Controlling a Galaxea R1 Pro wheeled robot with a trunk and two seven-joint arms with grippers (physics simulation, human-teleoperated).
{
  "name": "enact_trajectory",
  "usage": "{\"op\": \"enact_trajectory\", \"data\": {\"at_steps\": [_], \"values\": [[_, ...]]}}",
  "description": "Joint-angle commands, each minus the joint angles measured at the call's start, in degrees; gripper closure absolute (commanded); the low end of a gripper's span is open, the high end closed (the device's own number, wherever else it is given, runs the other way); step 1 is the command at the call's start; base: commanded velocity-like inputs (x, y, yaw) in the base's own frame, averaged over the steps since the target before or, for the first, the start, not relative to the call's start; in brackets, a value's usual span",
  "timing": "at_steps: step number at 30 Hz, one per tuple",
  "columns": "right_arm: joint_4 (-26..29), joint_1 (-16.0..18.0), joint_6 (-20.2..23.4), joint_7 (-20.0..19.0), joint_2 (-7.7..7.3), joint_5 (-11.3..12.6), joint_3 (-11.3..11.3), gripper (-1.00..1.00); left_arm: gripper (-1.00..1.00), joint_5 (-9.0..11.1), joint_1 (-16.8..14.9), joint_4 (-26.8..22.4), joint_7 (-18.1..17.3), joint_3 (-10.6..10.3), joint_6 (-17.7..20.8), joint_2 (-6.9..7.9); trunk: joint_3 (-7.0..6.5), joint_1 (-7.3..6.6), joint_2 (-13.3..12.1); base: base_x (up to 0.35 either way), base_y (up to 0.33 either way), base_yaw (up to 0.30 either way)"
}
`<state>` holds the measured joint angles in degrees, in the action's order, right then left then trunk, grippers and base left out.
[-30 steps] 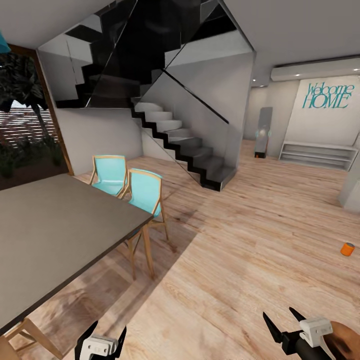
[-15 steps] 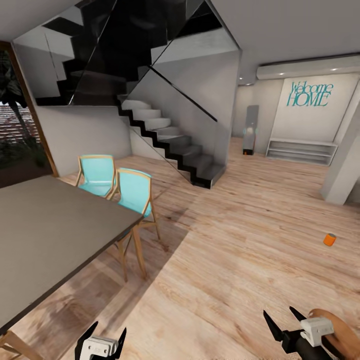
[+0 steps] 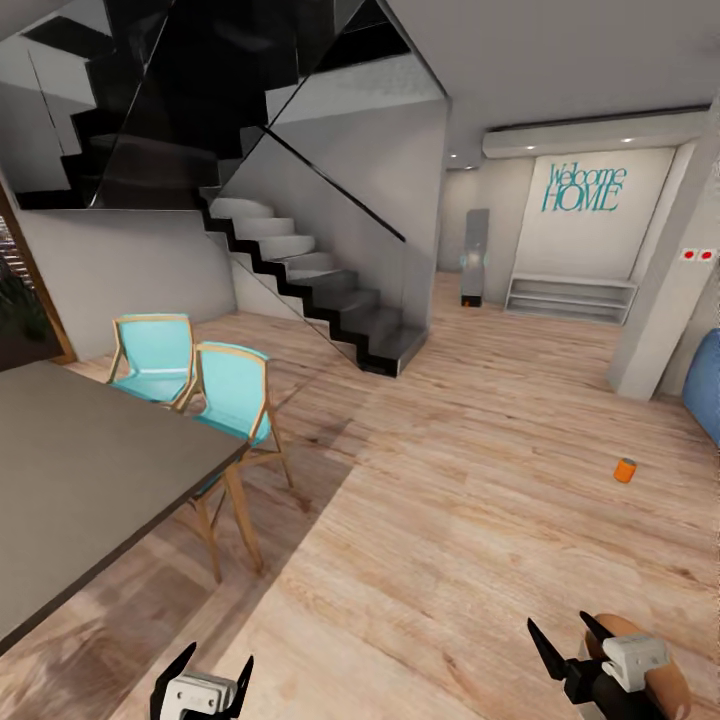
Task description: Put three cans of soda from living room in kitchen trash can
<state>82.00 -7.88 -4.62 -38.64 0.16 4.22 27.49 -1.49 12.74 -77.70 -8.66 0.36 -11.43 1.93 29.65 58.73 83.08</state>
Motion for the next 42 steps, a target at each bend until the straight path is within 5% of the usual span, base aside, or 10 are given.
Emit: {"op": "enact_trajectory", "data": {"at_steps": [1, 18, 42], "values": [[0.00, -0.01, 0.03, 0.00, 0.00, 0.03, -0.02, -1.00, -1.00, 0.03, 0.00, 0.00, -0.01, 0.02, 0.00, 0.00, -0.02, 0.00, 0.00, 0.043, -0.110, -0.108], [-0.08, -0.01, 0.08, -0.03, -0.07, 0.17, 0.13, -1.00, -1.00, -0.04, 0.00, 0.00, -0.07, 0.05, 0.06, 0.00, -0.80, 0.00, 0.00, 0.007, -0.002, -0.205], [-0.24, -0.01, 0.94, -0.02, -0.05, 1.23, 0.15, -1.00, -1.00, 0.01, 0.00, 1.00, -0.13, -0.14, 0.09, 0.00, -1.44, 0.00, 0.00, 0.000, 0.276, -0.185]]}}
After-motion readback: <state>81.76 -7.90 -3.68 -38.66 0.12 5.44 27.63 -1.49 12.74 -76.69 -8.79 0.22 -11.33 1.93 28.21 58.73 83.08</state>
